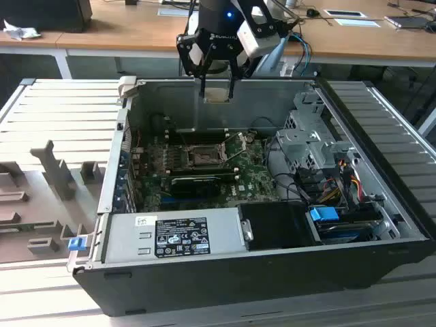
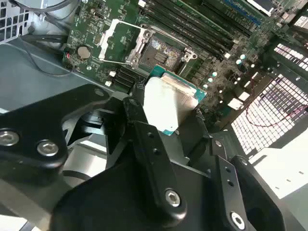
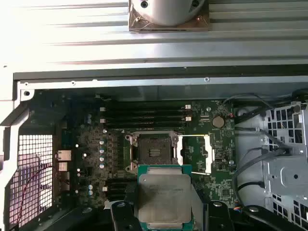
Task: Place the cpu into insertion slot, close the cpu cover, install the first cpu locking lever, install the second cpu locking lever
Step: 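Place the cpu into insertion slot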
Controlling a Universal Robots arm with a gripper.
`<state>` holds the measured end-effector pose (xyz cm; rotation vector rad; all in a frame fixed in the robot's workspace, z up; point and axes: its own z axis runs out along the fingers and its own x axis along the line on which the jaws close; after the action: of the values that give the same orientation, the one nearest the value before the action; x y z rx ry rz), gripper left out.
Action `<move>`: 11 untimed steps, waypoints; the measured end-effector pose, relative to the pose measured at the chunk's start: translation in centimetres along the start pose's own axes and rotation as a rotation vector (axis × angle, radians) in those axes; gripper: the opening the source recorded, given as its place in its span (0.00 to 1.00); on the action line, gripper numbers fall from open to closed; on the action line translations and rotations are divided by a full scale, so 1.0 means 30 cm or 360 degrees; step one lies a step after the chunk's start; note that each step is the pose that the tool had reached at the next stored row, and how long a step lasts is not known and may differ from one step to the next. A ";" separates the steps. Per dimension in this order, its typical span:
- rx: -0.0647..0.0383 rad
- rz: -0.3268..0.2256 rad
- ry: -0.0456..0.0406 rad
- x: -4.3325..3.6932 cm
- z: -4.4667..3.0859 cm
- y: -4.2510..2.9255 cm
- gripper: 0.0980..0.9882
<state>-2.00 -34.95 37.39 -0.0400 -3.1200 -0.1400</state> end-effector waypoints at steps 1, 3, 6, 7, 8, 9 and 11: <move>0.0000 0.0008 -0.0001 0.002 0.000 0.000 0.48; 0.0000 0.0018 -0.0002 0.012 0.001 -0.001 0.48; -0.0001 0.0093 -0.0008 0.012 0.003 -0.001 0.48; -0.0001 0.0112 -0.0010 0.012 0.003 -0.001 0.48; -0.0002 0.0139 -0.0012 0.012 0.003 -0.001 0.48; -0.0002 0.0152 -0.0014 0.012 0.003 -0.001 0.48; -0.0003 0.0175 -0.0016 0.012 0.004 -0.001 0.48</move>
<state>-2.36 -34.96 37.29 -0.2123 -3.1180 -0.1408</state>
